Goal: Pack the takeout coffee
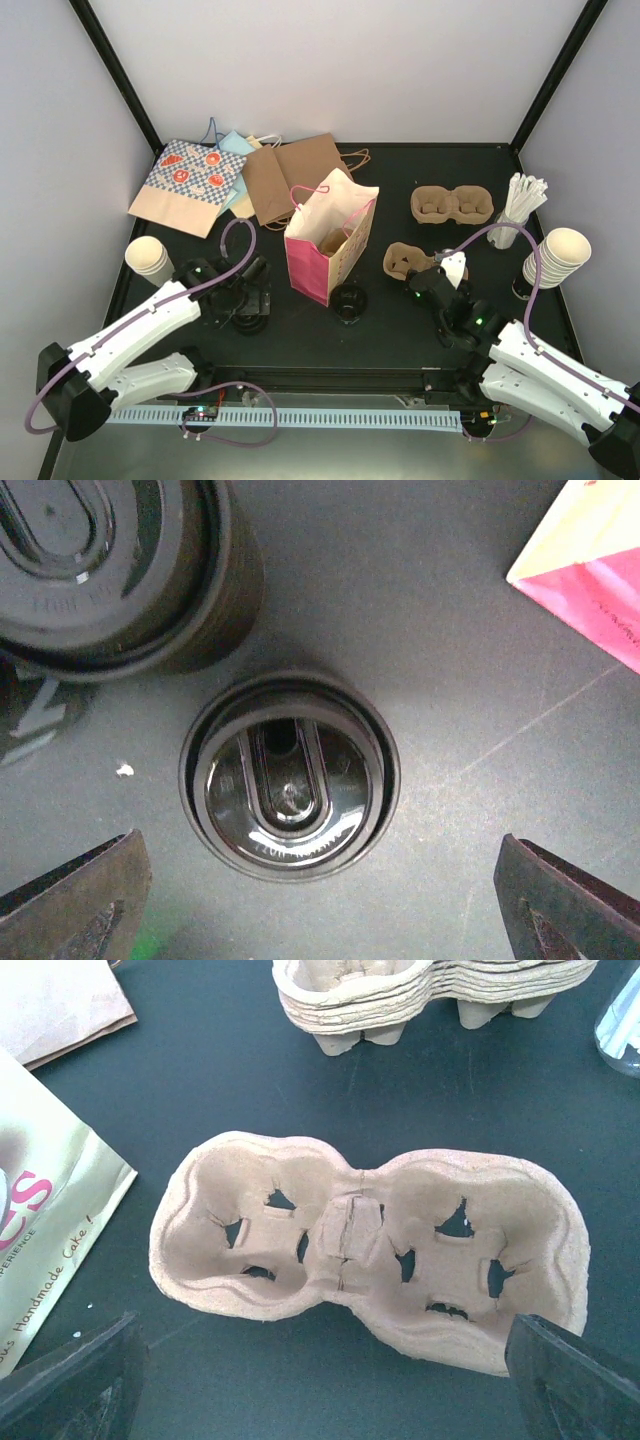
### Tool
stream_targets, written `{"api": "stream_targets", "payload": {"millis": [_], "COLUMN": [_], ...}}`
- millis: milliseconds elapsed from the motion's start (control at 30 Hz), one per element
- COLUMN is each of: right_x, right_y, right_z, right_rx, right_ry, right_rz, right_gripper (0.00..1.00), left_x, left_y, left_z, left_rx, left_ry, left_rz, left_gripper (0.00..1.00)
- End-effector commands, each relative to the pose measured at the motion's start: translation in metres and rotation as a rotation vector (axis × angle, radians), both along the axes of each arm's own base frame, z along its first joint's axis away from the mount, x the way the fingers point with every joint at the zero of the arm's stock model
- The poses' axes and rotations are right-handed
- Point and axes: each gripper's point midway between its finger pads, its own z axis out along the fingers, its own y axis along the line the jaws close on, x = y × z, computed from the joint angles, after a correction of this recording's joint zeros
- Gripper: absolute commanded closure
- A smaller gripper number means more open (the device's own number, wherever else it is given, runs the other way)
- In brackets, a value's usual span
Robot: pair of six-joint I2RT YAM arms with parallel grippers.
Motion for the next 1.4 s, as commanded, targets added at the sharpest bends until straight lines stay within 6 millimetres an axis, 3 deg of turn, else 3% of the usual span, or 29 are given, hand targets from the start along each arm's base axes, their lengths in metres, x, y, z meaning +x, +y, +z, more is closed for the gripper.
{"api": "stream_targets", "payload": {"millis": [0,300,433,733,967,1367], "right_x": [0.002,0.003,0.003,0.003,0.003,0.004], "right_y": [-0.001,0.001,0.001,0.003,0.004,0.005], "right_z": [0.000,-0.001,-0.001,-0.002,-0.001,-0.002], "right_rx": [0.001,-0.003,-0.001,-0.005,-0.006,-0.012], "right_ry": [-0.013,-0.009,-0.008,-0.004,-0.004,0.001], "right_rz": [-0.008,0.001,0.004,0.014,0.015,0.018], "right_gripper": [0.00,0.00,0.00,0.00,0.00,0.00], "left_x": [0.029,0.080,0.094,0.120,0.126,0.121], "left_y": [-0.009,0.017,0.036,0.051,0.061,0.062], "left_z": [0.025,0.044,0.035,0.016,0.002,-0.003], "left_rx": [-0.012,0.089,0.110,0.118,0.089,0.062], "left_ry": [-0.089,-0.134,-0.082,-0.028,0.017,0.030], "left_rz": [-0.043,-0.051,-0.005,0.019,0.028,-0.017], "left_gripper": [0.04,0.06,0.01,0.01,0.01,0.03]}}
